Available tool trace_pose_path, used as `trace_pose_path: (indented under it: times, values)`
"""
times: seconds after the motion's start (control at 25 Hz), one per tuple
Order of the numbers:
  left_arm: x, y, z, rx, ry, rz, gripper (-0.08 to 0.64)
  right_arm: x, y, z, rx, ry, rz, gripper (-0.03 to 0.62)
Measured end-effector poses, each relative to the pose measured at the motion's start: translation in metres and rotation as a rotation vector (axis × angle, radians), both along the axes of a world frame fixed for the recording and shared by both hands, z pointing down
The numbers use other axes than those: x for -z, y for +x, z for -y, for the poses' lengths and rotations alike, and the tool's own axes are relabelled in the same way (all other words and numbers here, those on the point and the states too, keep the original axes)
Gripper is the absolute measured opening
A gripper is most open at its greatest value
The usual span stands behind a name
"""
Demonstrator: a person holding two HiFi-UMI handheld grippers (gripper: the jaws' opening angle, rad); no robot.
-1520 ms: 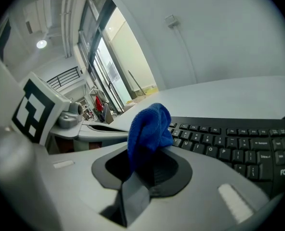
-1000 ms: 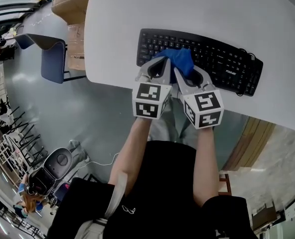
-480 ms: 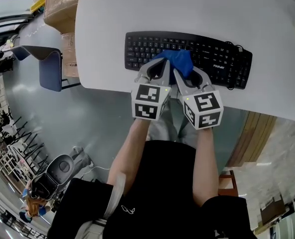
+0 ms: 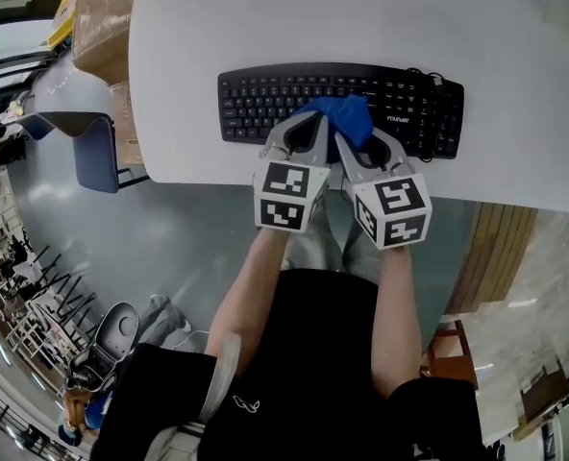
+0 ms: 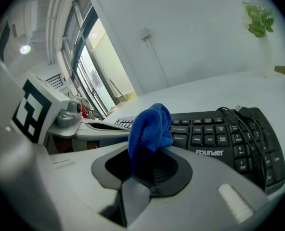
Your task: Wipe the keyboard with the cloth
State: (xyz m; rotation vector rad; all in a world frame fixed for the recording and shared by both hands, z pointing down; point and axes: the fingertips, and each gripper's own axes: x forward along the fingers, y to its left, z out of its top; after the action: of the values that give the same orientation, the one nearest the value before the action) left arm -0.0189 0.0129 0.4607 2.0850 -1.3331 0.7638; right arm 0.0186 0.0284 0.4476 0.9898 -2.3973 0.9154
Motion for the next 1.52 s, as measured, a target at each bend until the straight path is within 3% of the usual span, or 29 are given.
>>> trace_pose_path:
  times: [1.52]
  values:
    - [0.004,0.164,0.017,-0.264,0.02,-0.057,-0.004,0.009,0.156,0.011,-0.248,0.0,-0.059,0.092]
